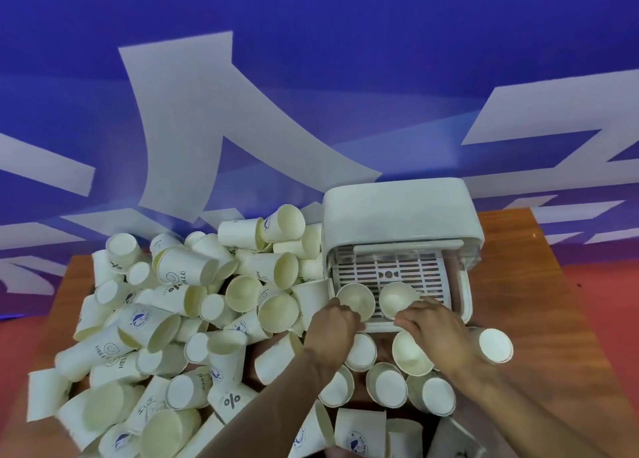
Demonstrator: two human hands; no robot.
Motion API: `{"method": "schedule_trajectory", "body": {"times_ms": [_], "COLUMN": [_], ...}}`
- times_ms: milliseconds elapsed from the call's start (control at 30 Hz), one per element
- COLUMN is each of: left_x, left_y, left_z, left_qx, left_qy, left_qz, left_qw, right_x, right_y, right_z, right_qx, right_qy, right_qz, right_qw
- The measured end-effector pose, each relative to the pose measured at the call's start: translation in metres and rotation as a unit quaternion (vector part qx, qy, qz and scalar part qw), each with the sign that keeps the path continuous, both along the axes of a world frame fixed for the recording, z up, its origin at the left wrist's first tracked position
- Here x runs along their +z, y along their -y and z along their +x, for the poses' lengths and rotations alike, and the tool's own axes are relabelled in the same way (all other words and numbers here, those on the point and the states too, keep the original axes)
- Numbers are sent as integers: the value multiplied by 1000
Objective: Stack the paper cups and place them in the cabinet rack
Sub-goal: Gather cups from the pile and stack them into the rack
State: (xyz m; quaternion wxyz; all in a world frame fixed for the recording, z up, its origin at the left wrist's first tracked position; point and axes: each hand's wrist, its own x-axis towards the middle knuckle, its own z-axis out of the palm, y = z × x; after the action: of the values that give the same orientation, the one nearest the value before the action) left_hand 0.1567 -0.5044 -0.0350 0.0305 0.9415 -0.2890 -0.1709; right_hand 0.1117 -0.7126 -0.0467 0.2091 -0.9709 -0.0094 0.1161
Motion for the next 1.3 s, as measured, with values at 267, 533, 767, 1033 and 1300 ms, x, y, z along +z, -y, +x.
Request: {"method": "schedule_trajectory", "body": {"times_ms": [267, 533, 767, 1033, 1300], "left_x": [5, 10, 5, 8, 40], "left_y": [-11, -26, -18, -19, -38], "left_z": [-16, -48, -53, -57, -78], "left_qx": [7, -120, -102, -64, 61], "left_qy": [54, 49, 37, 36, -77], "left_qz": [-159, -94, -41, -38, -187], "left_qw": [986, 987, 993, 997, 977], "right_x": [13, 15, 23, 16, 27], "right_y": [-8, -21, -36, -48, -56], "right_z": [-5, -57, -65, -64, -69], "right_qx": [-18, -17, -61, -78, -85], "right_qy": [-7, 135, 12, 4, 106], "right_qz": [-41, -54, -135, -150, -195], "right_qw": [999, 989, 989, 986, 971]}}
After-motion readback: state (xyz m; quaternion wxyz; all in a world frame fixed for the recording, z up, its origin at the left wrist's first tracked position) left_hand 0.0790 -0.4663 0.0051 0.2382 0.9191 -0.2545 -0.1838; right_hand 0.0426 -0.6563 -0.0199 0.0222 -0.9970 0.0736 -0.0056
